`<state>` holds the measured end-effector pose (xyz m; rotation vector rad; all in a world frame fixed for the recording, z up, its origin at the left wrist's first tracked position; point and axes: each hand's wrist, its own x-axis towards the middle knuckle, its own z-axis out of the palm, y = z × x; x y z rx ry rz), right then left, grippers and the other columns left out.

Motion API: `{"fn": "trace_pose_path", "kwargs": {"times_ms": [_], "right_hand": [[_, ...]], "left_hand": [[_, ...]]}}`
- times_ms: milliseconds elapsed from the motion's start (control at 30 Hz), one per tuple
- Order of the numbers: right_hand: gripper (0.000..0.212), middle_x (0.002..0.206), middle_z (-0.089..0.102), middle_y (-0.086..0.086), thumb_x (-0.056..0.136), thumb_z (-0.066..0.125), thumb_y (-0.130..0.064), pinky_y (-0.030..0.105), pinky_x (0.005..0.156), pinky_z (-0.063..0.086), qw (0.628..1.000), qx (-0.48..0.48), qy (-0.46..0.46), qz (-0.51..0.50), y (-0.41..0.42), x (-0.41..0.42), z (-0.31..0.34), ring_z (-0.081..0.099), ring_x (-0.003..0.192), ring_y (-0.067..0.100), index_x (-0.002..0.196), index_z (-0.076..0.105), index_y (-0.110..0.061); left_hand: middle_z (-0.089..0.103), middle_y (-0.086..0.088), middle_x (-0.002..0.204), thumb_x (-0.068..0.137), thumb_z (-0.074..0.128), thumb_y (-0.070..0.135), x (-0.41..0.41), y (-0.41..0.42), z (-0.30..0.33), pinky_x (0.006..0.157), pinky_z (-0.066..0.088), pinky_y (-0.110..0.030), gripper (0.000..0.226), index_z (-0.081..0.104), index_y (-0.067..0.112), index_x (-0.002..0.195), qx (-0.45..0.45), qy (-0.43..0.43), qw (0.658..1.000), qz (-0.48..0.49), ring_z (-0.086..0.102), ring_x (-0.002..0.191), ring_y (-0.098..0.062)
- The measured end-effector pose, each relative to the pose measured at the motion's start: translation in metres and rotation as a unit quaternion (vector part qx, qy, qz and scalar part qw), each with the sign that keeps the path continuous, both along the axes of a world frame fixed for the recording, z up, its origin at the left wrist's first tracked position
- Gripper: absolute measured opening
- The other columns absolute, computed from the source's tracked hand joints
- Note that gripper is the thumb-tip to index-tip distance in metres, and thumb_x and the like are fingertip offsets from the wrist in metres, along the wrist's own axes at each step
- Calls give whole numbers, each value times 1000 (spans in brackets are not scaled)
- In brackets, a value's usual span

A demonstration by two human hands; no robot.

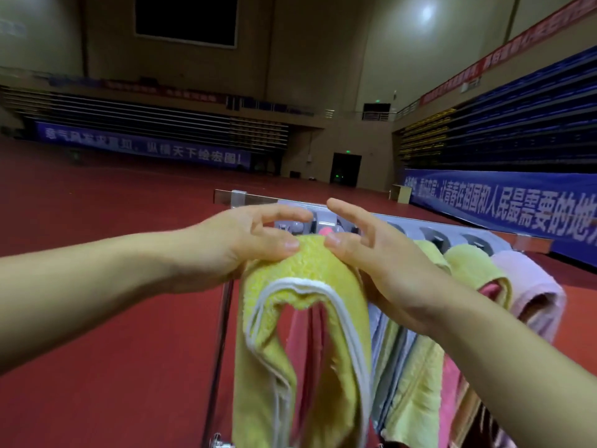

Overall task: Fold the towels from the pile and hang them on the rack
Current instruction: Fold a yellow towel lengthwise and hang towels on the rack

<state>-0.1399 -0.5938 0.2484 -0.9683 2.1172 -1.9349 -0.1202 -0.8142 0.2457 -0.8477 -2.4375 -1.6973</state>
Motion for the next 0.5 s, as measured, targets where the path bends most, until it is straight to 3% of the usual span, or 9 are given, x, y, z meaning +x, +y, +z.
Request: {"fn": "trace_pose_path", "kwargs": {"times_ms": [100,200,333,400,500], "right_hand": [[52,96,74,8,92,62,-20,29,74,58,1000,-3,-17,-14,16,16,-13,72,88,24,140,45,-33],[47,99,76,7,93,59,-19,27,74,59,999,-9,-23,-44,21,20,-30,73,92,25,137,47,-31],[47,80,74,1,96,58,-17,19,61,51,995,-33,-18,-94,17,7,-26,69,70,11,140,45,-27],[48,81,74,3,97,58,-18,25,64,52,993,-53,-19,-108,12,-7,-13,67,67,12,142,43,-27],[46,91,75,4,97,60,-22,38,78,56,989,-65,-16,-133,3,-31,2,70,81,20,140,45,-31]], "left_hand": [[73,-1,90,81,75,18,5,15,-12,64,53,-23,50,57,23,127,50,-70,996,-37,69,74,-12],[73,-6,94,75,71,18,-1,29,-23,69,55,-25,55,55,20,128,68,-83,994,-22,69,79,-16],[74,-4,90,74,70,21,-18,31,-12,69,54,-25,52,57,21,124,71,-58,996,4,70,77,-16],[74,-4,92,73,69,24,-27,31,2,72,54,-28,50,60,24,122,56,-32,998,25,70,80,-17],[74,-7,100,76,70,25,-46,28,24,80,53,-36,45,62,27,119,39,-11,997,66,69,85,-20]]}}
